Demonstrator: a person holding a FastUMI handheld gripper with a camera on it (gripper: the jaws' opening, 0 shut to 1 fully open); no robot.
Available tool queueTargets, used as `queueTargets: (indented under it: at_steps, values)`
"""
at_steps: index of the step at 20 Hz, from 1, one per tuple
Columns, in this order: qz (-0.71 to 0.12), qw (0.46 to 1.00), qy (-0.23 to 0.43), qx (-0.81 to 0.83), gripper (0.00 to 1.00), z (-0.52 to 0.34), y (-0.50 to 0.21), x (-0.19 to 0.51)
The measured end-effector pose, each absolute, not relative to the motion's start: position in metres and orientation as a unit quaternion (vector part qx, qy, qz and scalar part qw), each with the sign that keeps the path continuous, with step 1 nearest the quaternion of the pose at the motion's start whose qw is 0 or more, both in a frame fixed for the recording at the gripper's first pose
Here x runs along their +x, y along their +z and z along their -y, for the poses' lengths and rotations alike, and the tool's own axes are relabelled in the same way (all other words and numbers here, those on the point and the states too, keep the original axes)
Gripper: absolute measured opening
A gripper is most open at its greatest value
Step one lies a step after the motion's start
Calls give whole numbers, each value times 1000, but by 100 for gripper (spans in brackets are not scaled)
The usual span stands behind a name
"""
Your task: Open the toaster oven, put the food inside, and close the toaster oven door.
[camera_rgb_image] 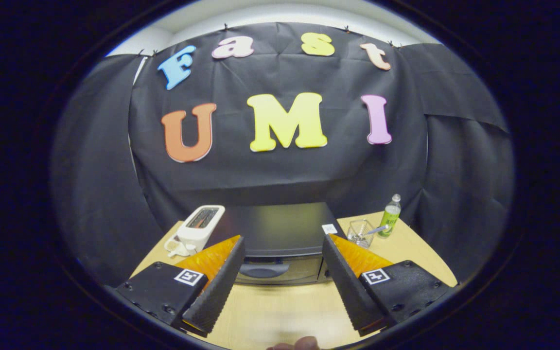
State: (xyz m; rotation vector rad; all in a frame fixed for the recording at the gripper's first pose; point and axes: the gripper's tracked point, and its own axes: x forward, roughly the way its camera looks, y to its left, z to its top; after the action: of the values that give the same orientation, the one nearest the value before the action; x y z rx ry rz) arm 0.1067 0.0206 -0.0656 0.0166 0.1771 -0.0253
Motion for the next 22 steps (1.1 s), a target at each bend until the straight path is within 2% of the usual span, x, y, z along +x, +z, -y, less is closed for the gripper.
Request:
queueTargets:
  at_steps: [8, 15, 22]
  values:
    - [-11, 1000, -9, 9, 100, -12, 30, 42]
    - [-14, 999, 4, 35, 100, -27, 21, -2]
    - [-11, 1000, 13, 10, 100, -34, 11, -10]
